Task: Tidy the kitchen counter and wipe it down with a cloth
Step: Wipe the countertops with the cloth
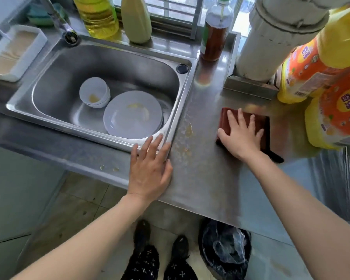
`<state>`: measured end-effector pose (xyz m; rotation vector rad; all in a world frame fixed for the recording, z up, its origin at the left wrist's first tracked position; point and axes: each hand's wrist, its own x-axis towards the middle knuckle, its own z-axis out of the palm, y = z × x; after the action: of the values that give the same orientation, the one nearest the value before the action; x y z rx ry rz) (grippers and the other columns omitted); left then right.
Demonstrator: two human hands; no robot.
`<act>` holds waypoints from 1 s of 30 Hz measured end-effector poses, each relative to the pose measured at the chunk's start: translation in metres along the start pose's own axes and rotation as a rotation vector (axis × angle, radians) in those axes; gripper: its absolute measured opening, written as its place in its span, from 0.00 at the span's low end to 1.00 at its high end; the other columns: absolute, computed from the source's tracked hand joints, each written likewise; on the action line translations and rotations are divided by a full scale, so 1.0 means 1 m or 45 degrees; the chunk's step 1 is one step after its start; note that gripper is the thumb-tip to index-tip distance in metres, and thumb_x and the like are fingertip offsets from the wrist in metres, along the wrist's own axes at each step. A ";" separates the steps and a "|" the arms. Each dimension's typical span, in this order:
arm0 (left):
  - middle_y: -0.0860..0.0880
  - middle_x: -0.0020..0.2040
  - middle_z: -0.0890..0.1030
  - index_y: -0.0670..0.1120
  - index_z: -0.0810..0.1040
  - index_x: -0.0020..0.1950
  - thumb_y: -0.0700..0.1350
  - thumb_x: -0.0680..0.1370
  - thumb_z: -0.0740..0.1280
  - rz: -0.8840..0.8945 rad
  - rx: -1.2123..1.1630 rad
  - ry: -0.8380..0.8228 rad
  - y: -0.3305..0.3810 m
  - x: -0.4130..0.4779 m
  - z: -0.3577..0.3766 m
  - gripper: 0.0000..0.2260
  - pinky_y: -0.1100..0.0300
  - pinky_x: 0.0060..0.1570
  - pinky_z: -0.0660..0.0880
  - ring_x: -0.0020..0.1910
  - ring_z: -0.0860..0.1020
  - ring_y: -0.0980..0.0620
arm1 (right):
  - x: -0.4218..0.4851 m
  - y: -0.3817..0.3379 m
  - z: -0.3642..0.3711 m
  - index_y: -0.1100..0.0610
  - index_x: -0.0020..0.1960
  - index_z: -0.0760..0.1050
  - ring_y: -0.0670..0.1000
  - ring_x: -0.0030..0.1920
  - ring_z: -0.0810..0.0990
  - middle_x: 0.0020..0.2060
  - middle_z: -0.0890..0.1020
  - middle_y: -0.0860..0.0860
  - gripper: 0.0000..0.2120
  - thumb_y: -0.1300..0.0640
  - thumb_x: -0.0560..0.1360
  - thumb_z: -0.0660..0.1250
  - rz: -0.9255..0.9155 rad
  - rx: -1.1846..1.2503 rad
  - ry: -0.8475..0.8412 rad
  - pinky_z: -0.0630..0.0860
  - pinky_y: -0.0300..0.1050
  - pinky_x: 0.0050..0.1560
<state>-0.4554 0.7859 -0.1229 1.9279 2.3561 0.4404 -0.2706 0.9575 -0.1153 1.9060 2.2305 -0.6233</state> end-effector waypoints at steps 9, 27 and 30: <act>0.50 0.70 0.70 0.49 0.67 0.71 0.52 0.76 0.52 0.045 -0.041 -0.106 -0.020 -0.007 0.009 0.24 0.46 0.69 0.54 0.70 0.67 0.48 | -0.058 -0.042 0.051 0.41 0.75 0.52 0.57 0.76 0.48 0.76 0.53 0.42 0.27 0.39 0.77 0.40 -0.535 -0.205 0.211 0.44 0.68 0.69; 0.52 0.73 0.65 0.51 0.63 0.73 0.51 0.77 0.50 0.056 -0.117 -0.098 -0.021 -0.009 0.015 0.24 0.47 0.72 0.47 0.73 0.60 0.51 | -0.111 0.017 0.050 0.35 0.74 0.49 0.57 0.76 0.40 0.77 0.45 0.43 0.23 0.40 0.79 0.45 0.232 0.013 0.226 0.39 0.65 0.71; 0.51 0.72 0.67 0.50 0.65 0.72 0.50 0.77 0.52 0.054 -0.139 -0.075 -0.020 -0.009 0.013 0.23 0.46 0.71 0.49 0.72 0.62 0.50 | -0.126 -0.007 0.061 0.36 0.74 0.49 0.59 0.75 0.40 0.77 0.44 0.44 0.23 0.41 0.79 0.44 0.288 0.029 0.245 0.39 0.65 0.71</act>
<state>-0.4691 0.7764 -0.1417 1.9180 2.2104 0.4973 -0.2632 0.8177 -0.1227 2.2748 2.0737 -0.4500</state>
